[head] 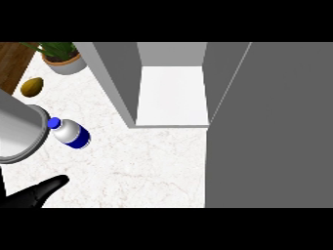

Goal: Pick up the bottled water, place it into the cabinet and close the cabinet

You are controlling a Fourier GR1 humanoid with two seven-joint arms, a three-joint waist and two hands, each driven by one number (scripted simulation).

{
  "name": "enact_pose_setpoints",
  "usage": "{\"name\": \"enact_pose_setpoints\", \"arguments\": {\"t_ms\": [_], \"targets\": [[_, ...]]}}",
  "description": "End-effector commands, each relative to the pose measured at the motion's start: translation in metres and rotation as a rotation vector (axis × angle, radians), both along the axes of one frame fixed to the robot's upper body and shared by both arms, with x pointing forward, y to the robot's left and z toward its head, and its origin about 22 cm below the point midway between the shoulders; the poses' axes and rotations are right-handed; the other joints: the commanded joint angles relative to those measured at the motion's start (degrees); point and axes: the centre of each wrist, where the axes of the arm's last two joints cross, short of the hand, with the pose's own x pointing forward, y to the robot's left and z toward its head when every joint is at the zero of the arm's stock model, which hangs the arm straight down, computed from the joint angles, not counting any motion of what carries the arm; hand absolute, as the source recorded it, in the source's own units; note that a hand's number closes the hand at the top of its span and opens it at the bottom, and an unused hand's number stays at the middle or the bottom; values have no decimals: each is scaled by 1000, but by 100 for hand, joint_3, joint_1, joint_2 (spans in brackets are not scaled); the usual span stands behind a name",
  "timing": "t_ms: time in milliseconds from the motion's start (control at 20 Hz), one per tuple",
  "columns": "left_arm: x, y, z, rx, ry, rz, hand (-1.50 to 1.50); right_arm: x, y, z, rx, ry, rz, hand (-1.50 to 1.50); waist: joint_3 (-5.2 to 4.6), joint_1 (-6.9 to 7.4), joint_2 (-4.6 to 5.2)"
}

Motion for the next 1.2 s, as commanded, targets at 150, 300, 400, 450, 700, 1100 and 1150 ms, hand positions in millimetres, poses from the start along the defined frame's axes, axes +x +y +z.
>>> {"name": "enact_pose_setpoints", "arguments": {"t_ms": [150,300,400,450,700,1100,1150], "targets": [[-21,-14,-11,-22,20,30,-150,-42,3,17,22,-6,10,-150,0,-39,-8],[-45,-15,12,-17,2,40,-150,-49,5,31,-17,-5,14,-150,0,-10,-14],[-44,-10,12,-34,22,33,-150,-53,0,17,5,2,4,-150,1,-28,-7],[-45,-10,-5,-18,23,26,-150,-54,2,13,5,-12,-4,-150,-3,-22,-10],[-32,-5,-6,-23,28,49,-150,-52,-4,12,-10,3,3,-150,-3,-7,7],[-15,-2,-36,-35,105,79,-150,-74,-1,21,-16,-2,11,-150,-5,-52,6],[-7,7,-38,-48,108,69,-150,-70,-7,22,-22,-2,28,-150,-6,-39,16]]}}
